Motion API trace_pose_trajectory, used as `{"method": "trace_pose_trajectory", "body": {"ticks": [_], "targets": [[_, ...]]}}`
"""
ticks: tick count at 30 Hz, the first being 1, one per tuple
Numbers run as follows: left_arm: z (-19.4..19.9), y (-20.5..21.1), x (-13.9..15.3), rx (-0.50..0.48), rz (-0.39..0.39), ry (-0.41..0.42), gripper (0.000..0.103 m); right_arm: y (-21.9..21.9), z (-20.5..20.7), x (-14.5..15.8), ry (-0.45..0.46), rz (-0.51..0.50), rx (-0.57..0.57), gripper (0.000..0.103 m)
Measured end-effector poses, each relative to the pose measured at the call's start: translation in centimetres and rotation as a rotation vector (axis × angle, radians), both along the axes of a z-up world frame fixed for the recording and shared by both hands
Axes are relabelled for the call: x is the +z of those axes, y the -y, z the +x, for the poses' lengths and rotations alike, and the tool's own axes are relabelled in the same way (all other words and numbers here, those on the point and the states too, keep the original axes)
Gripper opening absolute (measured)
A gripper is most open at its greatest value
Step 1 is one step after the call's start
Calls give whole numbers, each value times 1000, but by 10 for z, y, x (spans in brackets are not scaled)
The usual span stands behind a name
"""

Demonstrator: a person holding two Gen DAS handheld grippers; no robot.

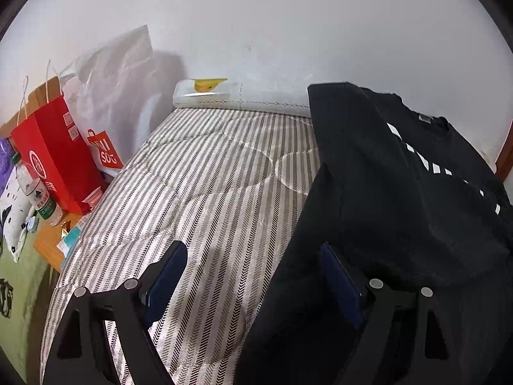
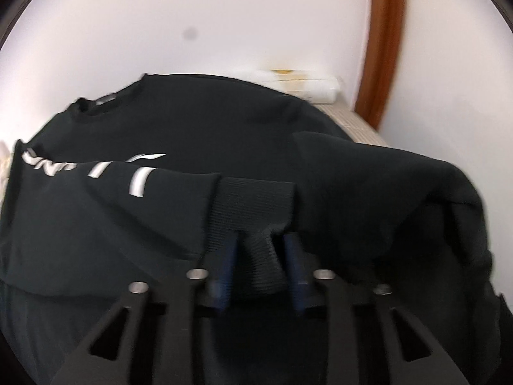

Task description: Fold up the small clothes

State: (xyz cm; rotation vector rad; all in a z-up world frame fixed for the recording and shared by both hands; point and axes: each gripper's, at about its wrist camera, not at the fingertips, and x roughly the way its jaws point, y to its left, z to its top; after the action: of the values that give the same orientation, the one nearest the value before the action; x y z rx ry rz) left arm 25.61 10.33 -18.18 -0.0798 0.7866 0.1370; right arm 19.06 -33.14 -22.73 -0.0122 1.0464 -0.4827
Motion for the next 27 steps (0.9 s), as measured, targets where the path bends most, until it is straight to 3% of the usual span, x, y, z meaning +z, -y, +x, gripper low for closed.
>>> {"method": "trace_pose_trajectory", "body": {"ticks": [9, 12, 14, 18, 21, 24, 27], "targets": [[0, 2, -1, 5, 14, 2, 83, 5, -3, 0, 8, -5, -12, 15], [-1, 4, 0, 4, 20, 3, 83, 6, -10, 6, 36, 23, -12, 24], [-1, 4, 0, 1, 24, 3, 83, 7, -16, 10, 52, 36, -12, 36], [0, 4, 0, -3, 29, -1, 83, -4, -22, 27, 106, 33, 30, 36], [0, 4, 0, -2, 23, 0, 83, -13, -33, 57, 155, 51, 53, 38], [0, 4, -1, -2, 17, -5, 83, -16, -53, 90, 179, -36, 54, 46], [0, 7, 0, -3, 28, -1, 83, -5, -84, 114, 169, -207, 2, 50]]}}
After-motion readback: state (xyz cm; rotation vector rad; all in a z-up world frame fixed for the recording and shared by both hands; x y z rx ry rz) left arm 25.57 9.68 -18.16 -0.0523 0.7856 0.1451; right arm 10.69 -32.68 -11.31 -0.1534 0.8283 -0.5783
